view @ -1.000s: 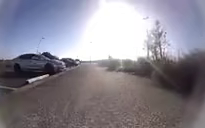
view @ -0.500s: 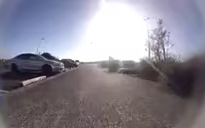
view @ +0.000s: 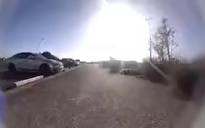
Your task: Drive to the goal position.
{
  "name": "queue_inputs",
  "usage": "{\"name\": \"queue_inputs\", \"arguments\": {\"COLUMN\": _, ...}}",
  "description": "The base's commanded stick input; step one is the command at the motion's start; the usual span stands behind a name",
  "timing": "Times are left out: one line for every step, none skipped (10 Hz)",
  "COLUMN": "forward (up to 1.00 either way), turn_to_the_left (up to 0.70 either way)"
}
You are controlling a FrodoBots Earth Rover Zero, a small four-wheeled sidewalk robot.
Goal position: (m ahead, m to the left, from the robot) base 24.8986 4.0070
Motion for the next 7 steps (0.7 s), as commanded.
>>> {"name": "queue_inputs", "arguments": {"forward": 0.70, "turn_to_the_left": 0.00}}
{"name": "queue_inputs", "arguments": {"forward": 0.70, "turn_to_the_left": 0.00}}
{"name": "queue_inputs", "arguments": {"forward": 0.70, "turn_to_the_left": 0.00}}
{"name": "queue_inputs", "arguments": {"forward": 0.70, "turn_to_the_left": 0.00}}
{"name": "queue_inputs", "arguments": {"forward": 0.70, "turn_to_the_left": 0.00}}
{"name": "queue_inputs", "arguments": {"forward": 0.70, "turn_to_the_left": 0.00}}
{"name": "queue_inputs", "arguments": {"forward": 0.70, "turn_to_the_left": 0.00}}
